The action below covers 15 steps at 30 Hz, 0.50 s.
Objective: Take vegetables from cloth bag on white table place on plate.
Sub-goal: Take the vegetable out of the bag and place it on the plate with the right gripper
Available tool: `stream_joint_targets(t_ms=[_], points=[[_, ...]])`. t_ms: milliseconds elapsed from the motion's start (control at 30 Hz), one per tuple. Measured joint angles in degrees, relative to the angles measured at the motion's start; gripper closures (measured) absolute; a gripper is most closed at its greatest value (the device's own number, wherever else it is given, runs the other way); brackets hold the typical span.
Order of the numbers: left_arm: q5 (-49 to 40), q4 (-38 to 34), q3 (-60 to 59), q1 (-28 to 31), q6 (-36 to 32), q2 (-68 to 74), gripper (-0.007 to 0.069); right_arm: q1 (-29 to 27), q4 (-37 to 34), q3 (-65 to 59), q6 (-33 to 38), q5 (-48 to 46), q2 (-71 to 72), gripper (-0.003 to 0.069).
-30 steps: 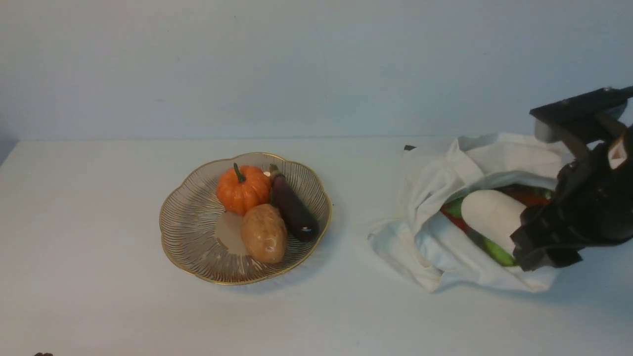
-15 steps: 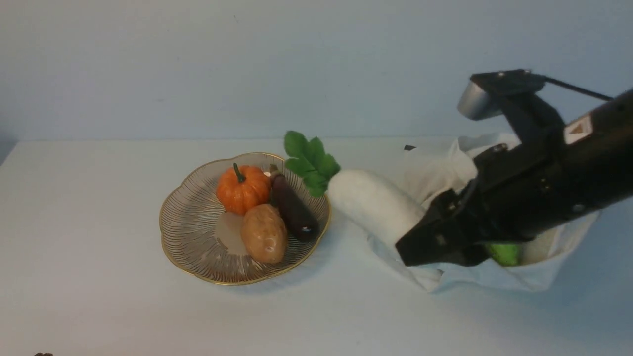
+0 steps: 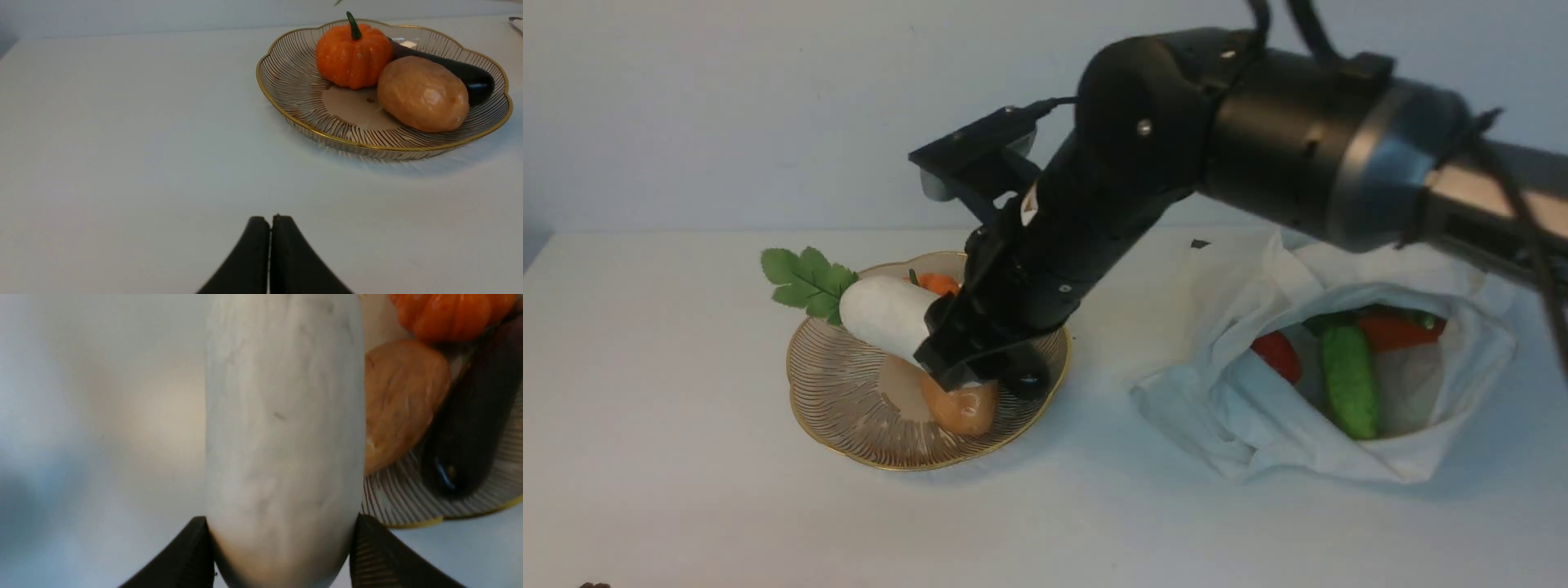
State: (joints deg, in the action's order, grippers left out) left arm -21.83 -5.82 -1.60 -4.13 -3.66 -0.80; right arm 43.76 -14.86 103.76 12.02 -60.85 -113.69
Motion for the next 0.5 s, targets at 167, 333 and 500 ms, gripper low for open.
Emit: stream_joint_targets(t_ms=[167,333,500], points=[[0.00,0.00,0.00,0.00,0.00,0.00,0.0633,0.00,0.36,9.13,-2.05,0.02,-9.76,0.0268],[0.00,0.00,0.00,0.00,0.00,0.00,0.0633,0.00,0.50,15.37,-4.54,0.15,-16.73,0.0268],[0.00,0.00,0.00,0.00,0.00,0.00,0.0633,0.00,0.71,16.41,-6.36,0.29,-19.49,0.0236]])
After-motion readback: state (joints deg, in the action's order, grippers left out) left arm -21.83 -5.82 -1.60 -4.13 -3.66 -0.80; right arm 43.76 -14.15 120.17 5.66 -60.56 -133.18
